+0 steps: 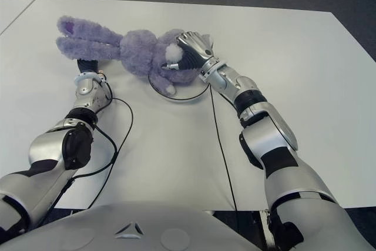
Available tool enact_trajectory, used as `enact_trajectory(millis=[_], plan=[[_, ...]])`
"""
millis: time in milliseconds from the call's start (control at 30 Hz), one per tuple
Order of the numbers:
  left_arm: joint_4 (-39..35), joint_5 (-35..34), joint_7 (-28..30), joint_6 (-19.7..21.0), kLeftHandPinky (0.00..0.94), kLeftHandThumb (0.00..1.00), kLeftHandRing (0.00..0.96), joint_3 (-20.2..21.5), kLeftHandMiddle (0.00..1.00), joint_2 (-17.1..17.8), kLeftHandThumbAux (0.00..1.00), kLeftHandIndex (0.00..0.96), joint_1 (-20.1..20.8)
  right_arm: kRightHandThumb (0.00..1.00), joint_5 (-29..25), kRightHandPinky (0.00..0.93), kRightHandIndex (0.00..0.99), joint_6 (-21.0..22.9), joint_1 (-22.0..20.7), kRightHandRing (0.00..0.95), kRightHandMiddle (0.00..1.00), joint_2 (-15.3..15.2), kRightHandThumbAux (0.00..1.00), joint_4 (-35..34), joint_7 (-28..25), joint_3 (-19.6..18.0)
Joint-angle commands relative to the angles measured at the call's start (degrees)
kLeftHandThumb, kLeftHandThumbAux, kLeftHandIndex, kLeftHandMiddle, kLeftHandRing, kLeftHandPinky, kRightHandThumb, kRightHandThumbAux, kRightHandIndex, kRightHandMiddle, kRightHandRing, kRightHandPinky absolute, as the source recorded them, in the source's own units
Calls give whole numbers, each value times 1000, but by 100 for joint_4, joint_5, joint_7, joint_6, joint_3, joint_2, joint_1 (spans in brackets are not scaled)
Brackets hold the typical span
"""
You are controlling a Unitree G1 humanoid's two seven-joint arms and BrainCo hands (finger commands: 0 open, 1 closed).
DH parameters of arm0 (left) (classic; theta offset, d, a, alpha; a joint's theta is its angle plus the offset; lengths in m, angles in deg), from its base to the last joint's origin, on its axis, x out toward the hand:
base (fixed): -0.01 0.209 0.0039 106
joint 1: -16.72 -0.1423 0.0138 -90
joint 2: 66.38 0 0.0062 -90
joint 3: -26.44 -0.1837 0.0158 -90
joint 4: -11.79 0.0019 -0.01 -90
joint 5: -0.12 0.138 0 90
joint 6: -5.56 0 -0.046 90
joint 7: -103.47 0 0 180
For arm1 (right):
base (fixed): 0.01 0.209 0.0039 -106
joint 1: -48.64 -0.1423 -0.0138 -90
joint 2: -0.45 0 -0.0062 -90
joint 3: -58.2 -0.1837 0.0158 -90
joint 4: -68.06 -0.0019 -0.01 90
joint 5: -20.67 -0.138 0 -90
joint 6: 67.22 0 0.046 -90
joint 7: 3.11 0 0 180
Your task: Put the doll into the plate.
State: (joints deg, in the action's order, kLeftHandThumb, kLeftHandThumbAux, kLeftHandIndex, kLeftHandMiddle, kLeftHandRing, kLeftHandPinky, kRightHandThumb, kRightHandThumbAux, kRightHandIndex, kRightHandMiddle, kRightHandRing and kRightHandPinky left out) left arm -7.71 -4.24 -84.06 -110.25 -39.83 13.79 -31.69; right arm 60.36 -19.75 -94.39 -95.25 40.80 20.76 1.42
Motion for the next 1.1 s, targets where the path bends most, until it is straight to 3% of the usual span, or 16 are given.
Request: enact_trajectory(millis=[33,333,667,767,833,1100], plan=[[780,56,-207,888,311,0,292,-2,255,-403,540,80,-1138,185,282,160,0,528,367,42,0,159,466,782,-763,302],[776,26,-157,845,307,0,290,21,252,-411,545,73,-1153,210,-140,187,0,719,159,39,0,276,477,1112,-1553,30],[777,76,-203,856,299,0,281,-29,245,-430,546,64,-1146,271,-445,165,0,638,178,22,0,229,511,1084,-1775,-166],[779,91,-218,887,302,0,283,-41,246,-432,544,64,-1146,266,-428,132,0,534,210,13,0,172,496,904,-1636,-145],[779,81,-212,912,299,0,282,-24,247,-423,542,68,-1147,249,-220,64,0,412,343,5,0,96,477,606,-1156,-17],[773,-62,-93,851,322,0,298,128,261,-409,541,83,-1174,214,1176,3,0,551,1398,0,0,-96,458,-738,2149,552]])
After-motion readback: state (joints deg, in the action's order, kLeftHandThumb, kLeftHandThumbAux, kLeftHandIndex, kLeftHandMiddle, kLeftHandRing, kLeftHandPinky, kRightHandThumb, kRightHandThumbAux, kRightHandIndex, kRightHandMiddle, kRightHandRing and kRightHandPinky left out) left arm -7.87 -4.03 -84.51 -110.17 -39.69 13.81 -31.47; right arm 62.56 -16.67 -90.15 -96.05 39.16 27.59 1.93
